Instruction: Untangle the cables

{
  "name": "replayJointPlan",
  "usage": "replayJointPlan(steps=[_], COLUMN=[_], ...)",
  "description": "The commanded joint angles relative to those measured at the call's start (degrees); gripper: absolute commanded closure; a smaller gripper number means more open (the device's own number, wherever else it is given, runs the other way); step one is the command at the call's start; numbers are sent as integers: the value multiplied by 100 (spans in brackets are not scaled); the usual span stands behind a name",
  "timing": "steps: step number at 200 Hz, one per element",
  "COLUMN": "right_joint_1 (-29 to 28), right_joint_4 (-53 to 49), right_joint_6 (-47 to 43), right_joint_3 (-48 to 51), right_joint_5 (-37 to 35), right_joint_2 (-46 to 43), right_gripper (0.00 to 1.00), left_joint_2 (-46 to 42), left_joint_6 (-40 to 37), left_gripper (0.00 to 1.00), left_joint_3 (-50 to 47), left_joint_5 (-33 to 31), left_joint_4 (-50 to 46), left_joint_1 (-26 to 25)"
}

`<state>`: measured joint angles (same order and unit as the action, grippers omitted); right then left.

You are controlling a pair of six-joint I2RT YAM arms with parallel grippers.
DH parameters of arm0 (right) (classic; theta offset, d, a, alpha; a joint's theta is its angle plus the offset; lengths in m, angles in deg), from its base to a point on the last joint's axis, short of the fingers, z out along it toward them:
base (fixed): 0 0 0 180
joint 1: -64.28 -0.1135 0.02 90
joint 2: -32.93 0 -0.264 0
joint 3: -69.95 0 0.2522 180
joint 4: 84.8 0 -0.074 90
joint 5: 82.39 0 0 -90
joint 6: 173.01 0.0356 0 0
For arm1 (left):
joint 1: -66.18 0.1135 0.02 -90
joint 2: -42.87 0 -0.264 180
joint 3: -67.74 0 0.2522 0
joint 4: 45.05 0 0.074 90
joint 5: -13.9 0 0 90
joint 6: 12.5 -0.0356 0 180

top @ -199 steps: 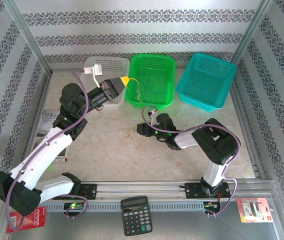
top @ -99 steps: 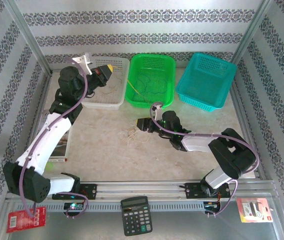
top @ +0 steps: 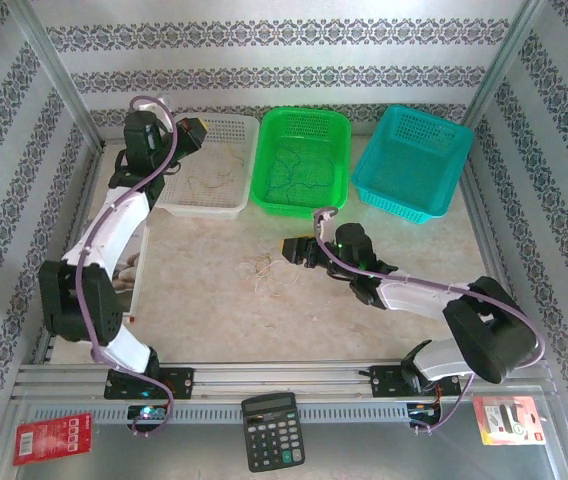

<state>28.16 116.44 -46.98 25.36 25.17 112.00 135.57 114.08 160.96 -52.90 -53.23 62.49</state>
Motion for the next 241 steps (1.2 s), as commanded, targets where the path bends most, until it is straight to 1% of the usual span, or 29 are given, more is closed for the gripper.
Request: replayJointPlan(steps=[1, 52, 59, 75, 84, 95, 100, 117, 134, 155, 182, 210, 217, 241], right_joint_1=[41, 35, 35, 36, 36, 39, 34, 27, 20, -7, -74, -151, -180, -252], right_joint_4=[-259, -863, -928, -1063, -1120, -1192, -1222, -1293, -1314, -1314, -1321, -1328, -1339, -1356], right_joint_6=[-158, -326, -345, -373, -381, -395, -404, -430, -437, -442, -494, -531, -544, -565], right_joint_3=[128, 269, 279, 297, 306, 306, 306, 314, 314, 301, 230, 127, 98, -8], right_joint_5=[-104, -225, -242, -277, -292, -289, -295, -308, -317, -348, -401, -482, -497, -571], right_joint_2=[-368, -1042, -1114, -1237, -1291, -1349, -1371, -1434, -1459, -1425, -1300, -1093, -1034, -841], right_gripper=[42, 42, 42, 42, 42, 42, 42, 42, 42, 42, 42, 42, 42, 42], left_joint_2=[388, 1276, 1404, 1667, 1784, 1886, 1914, 1918, 1849, 1680, 1370, 927, 778, 212], left_joint_6=[-353, -577, -598, -650, -681, -702, -713, -764, -806, -812, -636, -337, -249, 67], left_gripper=[100, 100, 99, 91, 85, 70, 66, 44, 30, 21, 13, 5, 0, 0], left_joint_3=[387, 906, 982, 1155, 1231, 1298, 1318, 1376, 1431, 1445, 1350, 985, 833, 121], left_joint_5=[-90, 4, 23, 72, 104, 123, 112, 75, 84, 155, 429, 702, 755, 911], left_joint_4=[14, -93, -135, -311, -402, -492, -541, -631, -722, -761, -679, -505, -435, -123], left_joint_1=[179, 324, 331, 341, 342, 342, 342, 346, 351, 343, 342, 329, 324, 302])
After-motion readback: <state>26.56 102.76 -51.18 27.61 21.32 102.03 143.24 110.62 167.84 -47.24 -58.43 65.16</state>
